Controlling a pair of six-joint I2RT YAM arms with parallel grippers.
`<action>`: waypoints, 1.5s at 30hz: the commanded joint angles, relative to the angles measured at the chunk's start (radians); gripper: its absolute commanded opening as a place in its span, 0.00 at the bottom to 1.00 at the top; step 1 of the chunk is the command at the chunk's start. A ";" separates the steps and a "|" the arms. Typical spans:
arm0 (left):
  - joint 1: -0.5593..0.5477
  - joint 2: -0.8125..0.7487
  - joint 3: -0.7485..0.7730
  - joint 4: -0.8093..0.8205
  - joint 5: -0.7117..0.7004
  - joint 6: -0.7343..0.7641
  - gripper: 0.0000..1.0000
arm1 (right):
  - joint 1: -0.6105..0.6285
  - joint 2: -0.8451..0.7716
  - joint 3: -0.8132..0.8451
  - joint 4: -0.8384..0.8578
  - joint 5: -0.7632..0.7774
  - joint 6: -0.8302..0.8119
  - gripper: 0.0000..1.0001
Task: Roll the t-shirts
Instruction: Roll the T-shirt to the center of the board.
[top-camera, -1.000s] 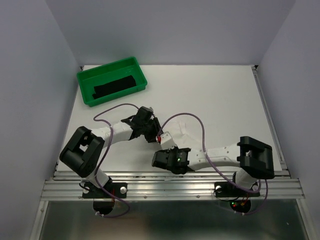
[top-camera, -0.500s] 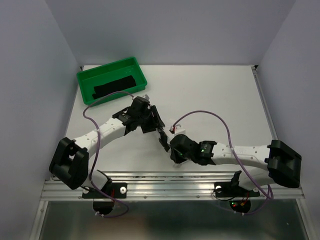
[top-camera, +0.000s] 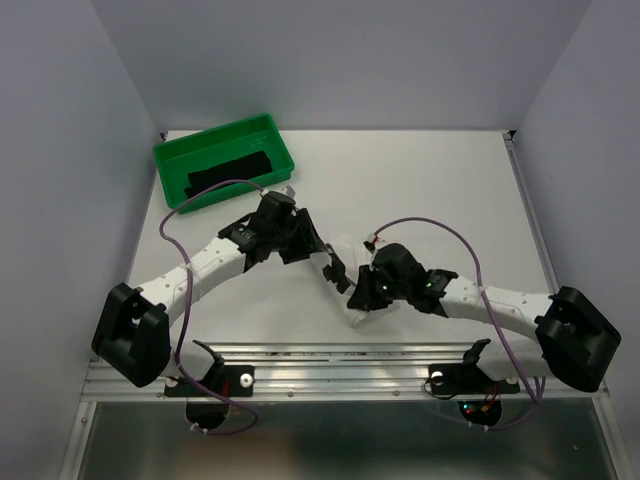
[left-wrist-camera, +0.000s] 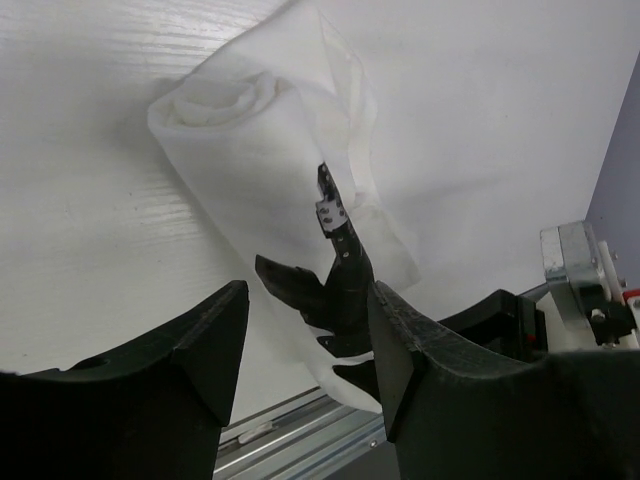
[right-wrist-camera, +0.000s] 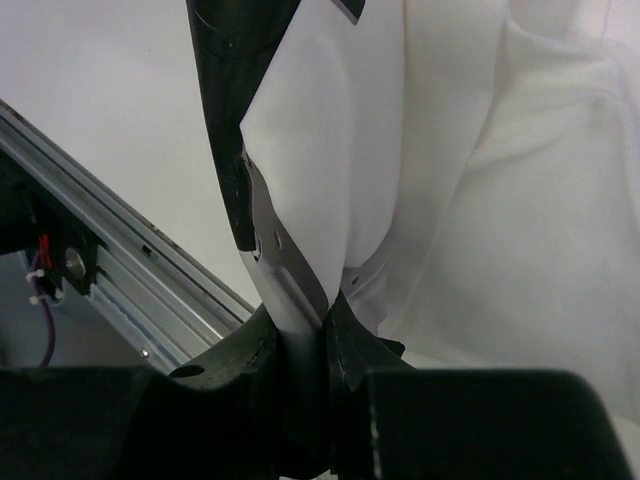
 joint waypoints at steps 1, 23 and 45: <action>0.003 -0.008 -0.010 0.028 0.031 0.035 0.61 | -0.063 -0.011 -0.020 0.090 -0.186 -0.002 0.01; -0.062 0.296 0.137 0.163 0.138 0.090 0.51 | -0.312 0.078 -0.046 0.119 -0.512 -0.041 0.07; -0.070 0.528 0.300 0.183 0.172 0.099 0.47 | -0.324 -0.267 0.162 -0.498 -0.009 -0.116 0.88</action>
